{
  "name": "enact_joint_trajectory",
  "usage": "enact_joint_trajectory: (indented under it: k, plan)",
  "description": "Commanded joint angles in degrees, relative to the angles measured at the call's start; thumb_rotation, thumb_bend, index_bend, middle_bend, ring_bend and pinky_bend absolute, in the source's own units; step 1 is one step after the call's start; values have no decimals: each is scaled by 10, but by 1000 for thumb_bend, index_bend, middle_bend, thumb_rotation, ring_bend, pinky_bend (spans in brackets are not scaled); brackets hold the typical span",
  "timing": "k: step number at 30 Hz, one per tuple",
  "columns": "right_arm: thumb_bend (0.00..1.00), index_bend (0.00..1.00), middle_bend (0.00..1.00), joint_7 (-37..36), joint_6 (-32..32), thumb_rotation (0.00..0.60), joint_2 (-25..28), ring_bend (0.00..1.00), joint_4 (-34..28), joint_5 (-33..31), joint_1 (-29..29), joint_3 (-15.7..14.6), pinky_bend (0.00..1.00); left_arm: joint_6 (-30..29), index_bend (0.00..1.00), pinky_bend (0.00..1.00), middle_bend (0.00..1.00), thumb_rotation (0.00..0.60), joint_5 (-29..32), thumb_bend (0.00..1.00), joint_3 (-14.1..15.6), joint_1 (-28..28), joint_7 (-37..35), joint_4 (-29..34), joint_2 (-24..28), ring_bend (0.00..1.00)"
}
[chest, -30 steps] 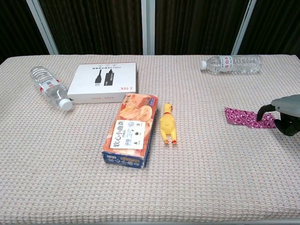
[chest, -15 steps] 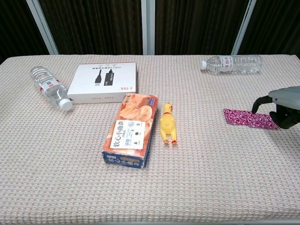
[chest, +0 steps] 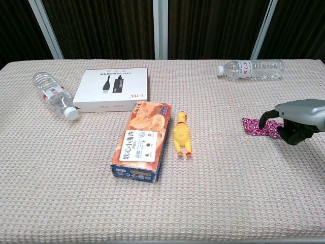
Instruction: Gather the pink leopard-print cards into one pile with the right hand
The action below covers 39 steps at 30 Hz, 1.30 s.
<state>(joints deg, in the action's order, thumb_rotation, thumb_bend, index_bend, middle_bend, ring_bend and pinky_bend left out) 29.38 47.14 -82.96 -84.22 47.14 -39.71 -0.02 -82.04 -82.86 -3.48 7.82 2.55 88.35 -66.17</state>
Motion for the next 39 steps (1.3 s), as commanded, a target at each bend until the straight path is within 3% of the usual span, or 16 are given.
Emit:
enact_joint_trajectory:
  k: [1,39]
  plan:
    - [713,253,1000,3,3,600,0,1000,0,-5,-1,0,1000,1,217,302,185,600,-1,0,0,1,0,0,0,133]
    - [711,303,1000,11,-8,600,7,1000,22,-44,-9,-15,1000,6,217,303,185,600,4,0,-1,3,-10,-15,-5,133]
